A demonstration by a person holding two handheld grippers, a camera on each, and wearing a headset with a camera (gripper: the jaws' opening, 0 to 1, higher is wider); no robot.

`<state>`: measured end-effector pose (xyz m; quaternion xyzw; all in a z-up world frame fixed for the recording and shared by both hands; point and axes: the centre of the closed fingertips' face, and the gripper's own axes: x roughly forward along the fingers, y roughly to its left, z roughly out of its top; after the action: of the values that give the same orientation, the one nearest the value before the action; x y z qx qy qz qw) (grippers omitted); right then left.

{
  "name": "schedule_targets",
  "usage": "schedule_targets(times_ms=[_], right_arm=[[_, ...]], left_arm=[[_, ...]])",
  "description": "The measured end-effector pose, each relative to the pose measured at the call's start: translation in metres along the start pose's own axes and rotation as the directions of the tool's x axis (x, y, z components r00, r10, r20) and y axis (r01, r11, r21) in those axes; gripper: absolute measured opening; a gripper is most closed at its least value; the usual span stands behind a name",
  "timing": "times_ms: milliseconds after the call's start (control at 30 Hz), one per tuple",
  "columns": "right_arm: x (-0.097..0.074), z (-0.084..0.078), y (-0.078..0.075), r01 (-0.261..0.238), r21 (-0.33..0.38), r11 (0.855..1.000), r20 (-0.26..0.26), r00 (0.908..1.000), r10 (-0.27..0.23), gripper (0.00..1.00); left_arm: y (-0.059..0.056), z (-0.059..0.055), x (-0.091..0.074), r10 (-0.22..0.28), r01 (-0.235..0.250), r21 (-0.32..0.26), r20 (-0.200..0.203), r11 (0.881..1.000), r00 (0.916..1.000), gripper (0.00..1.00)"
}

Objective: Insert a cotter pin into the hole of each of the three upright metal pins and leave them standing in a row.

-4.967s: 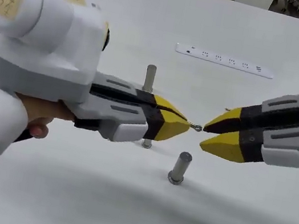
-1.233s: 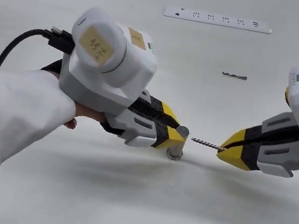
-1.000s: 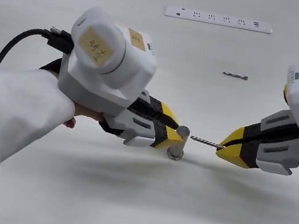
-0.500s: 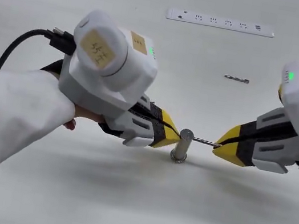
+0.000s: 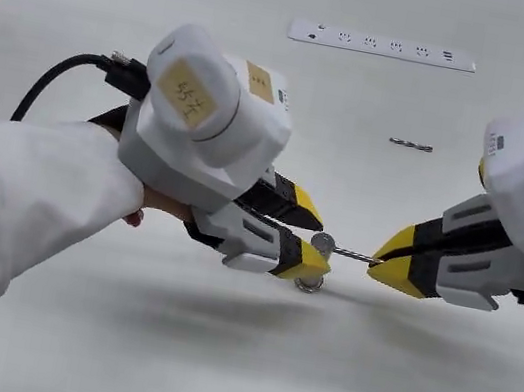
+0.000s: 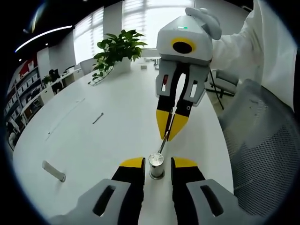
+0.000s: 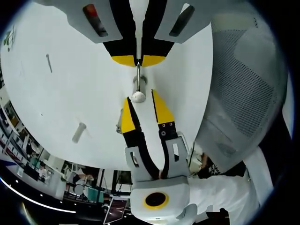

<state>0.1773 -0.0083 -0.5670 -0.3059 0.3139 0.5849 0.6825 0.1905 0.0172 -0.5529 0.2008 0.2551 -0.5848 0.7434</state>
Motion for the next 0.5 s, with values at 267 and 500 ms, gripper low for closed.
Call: schedule_targets(times_ms=[267, 500], right_arm=[[-0.0003, 0.0001, -0.0007, 0.002, -0.005, 1.0, 0.001, 1.0, -0.002, 0.0], [0.004, -0.0002, -0.0027, 0.005, -0.012, 1.0, -0.005, 1.0, -0.005, 0.0]], left_arm=[[0.0004, -0.0023, 0.0007, -0.013, 0.014, 0.042, -0.024, 0.999, 0.9996, 0.1], [0.0008, -0.0041, 0.0007, -0.001, 0.002, 0.037, -0.032, 0.999, 0.9995, 0.1]])
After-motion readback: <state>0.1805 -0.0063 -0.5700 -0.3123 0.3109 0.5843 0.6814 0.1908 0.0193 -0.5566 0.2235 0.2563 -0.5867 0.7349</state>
